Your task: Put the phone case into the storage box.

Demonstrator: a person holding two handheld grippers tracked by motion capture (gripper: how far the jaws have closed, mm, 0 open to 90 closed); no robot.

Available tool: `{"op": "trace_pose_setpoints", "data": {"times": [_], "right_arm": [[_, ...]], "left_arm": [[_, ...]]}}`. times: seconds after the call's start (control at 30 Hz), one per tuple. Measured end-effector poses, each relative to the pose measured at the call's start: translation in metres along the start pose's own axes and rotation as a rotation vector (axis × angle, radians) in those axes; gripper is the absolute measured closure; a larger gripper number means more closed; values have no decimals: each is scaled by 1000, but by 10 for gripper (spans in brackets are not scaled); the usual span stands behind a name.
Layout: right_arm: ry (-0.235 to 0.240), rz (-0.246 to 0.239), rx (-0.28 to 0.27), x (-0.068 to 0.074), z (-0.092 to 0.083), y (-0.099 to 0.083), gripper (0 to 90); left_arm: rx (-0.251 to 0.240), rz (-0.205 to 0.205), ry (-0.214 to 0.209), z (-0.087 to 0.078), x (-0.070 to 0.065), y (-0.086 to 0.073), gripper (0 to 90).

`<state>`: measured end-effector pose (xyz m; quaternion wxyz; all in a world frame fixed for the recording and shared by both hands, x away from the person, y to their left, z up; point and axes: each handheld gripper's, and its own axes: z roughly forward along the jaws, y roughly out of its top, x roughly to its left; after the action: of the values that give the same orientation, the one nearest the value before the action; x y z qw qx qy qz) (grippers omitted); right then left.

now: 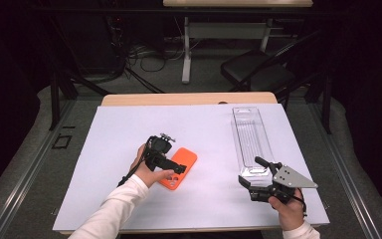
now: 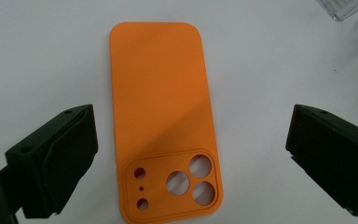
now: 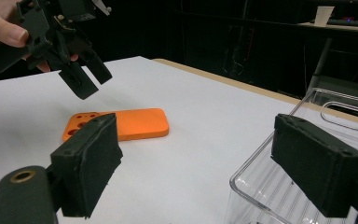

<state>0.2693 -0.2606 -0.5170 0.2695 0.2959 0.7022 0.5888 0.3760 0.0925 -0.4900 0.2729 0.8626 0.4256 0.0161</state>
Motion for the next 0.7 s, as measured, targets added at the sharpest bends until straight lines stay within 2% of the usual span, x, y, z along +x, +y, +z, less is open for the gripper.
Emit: {"op": "trace_pose_setpoints", "data": {"times": [0.5,0.7], "right_arm": [[5,5,10,-1,0,-1,147],[8,7,11,-1,1,-1,147]], "left_arm": [[61,-26,-2,20,3,6,13],[80,-13,13,28,2,8,9]]}}
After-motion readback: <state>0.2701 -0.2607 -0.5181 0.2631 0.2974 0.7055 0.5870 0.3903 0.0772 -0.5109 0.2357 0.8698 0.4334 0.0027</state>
